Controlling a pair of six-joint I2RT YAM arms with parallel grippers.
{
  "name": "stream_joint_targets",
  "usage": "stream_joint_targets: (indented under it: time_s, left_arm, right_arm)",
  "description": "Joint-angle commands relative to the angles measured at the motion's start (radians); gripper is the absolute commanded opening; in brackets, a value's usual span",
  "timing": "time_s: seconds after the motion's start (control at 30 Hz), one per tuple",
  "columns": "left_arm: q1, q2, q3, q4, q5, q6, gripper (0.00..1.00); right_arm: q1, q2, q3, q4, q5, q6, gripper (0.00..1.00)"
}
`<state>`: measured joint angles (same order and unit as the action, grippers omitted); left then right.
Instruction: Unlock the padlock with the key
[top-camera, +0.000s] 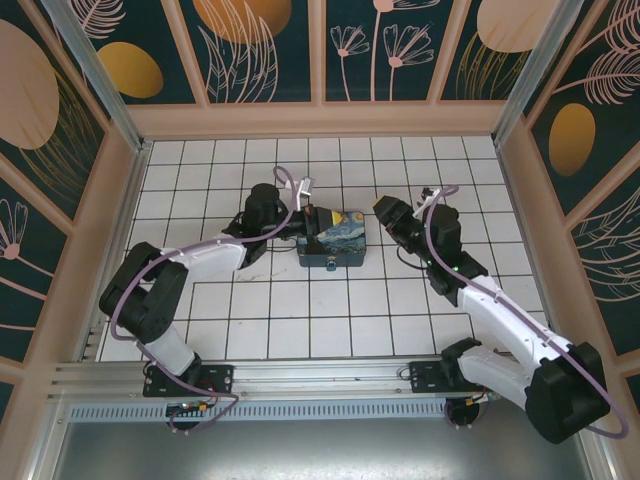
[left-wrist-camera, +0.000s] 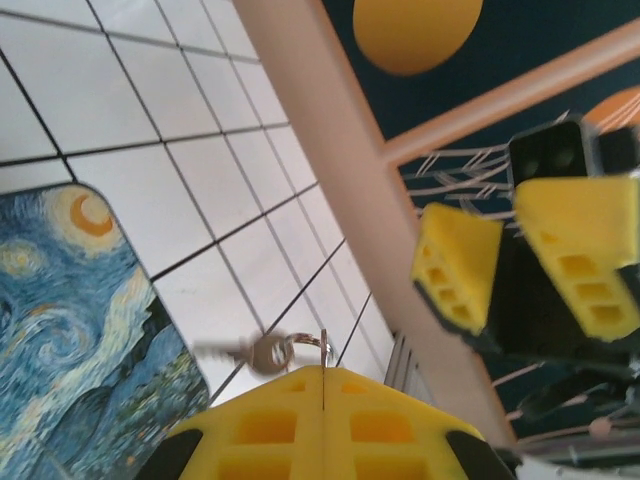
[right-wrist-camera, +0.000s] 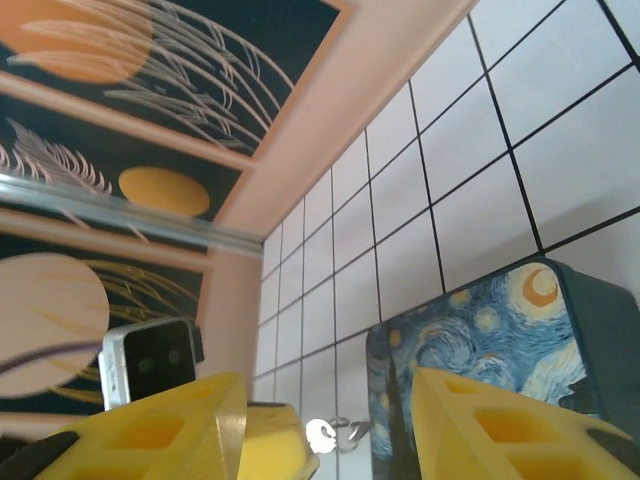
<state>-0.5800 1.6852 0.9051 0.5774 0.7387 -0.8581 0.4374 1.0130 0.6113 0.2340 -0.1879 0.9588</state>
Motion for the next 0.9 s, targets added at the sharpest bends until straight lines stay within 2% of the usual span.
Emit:
stream_joint_targets:
  time_s: [0.0,0.13,0.33,0.57,0.87]
  left_arm:
    - [0.021,0.023,0.039,-0.127,0.116,0.156,0.0]
    - [0.042,0.016,0.061,-0.192,0.154,0.222,0.0]
    - [0.051,0.019,0.12,-0.259,0.203,0.266,0.0]
    - [0.051,0.023,0.146,-0.272,0.233,0.271,0.0]
    - [0.051,0.019,0.152,-0.277,0.265,0.277,0.0]
  right_arm:
    - [-0.027,0.015,-0.01,0.084,-0.218,-0.152,0.5]
    - [-0.044,0.063,-0.031,0.187,-0.327,-0.18,0.51]
    - [-0.043,0.158,-0.047,0.335,-0.457,-0.178,0.46]
    - [-0.039,0.217,-0.05,0.394,-0.487,-0.173,0.39]
    - [-0.016,0.283,-0.035,0.421,-0.518,-0.183,0.38]
